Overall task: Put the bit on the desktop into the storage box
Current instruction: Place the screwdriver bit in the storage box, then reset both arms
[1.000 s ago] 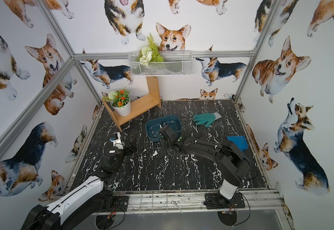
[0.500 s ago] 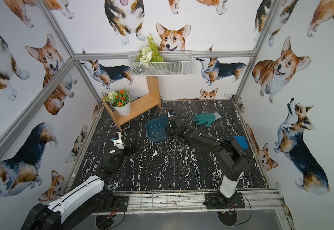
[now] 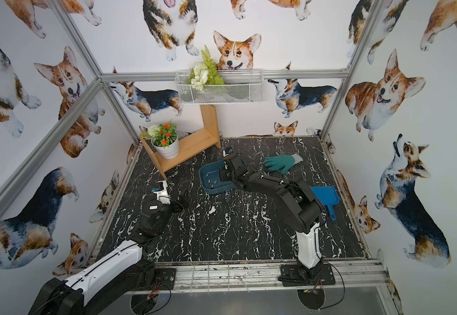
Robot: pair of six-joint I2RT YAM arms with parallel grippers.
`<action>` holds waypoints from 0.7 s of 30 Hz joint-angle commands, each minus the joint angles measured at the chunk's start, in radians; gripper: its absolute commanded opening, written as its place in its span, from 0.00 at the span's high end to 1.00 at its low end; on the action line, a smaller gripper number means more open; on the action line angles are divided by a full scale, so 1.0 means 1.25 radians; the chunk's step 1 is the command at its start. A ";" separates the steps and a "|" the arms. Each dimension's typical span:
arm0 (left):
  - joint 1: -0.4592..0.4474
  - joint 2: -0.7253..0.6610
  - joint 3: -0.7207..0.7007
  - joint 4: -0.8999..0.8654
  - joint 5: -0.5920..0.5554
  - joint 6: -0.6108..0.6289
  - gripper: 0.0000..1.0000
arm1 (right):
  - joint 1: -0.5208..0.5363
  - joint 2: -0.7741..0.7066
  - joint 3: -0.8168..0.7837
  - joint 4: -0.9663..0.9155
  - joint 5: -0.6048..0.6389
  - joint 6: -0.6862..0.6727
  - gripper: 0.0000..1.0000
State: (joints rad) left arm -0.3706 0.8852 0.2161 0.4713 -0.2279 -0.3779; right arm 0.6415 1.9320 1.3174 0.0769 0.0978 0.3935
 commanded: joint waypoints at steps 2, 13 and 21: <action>0.000 -0.002 -0.001 0.031 0.020 0.008 0.00 | 0.000 -0.043 -0.012 0.023 0.004 -0.007 0.46; 0.000 -0.032 -0.021 0.059 0.054 0.032 0.00 | -0.004 -0.324 -0.242 0.096 0.067 -0.059 0.31; 0.000 -0.109 -0.042 0.069 0.059 0.067 0.00 | -0.004 -0.585 -0.494 0.195 0.192 -0.115 0.00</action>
State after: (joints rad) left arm -0.3706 0.7734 0.1722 0.5190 -0.1658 -0.3260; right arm 0.6388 1.2697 0.7692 0.2256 0.2417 0.2989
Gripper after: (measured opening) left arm 0.998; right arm 0.944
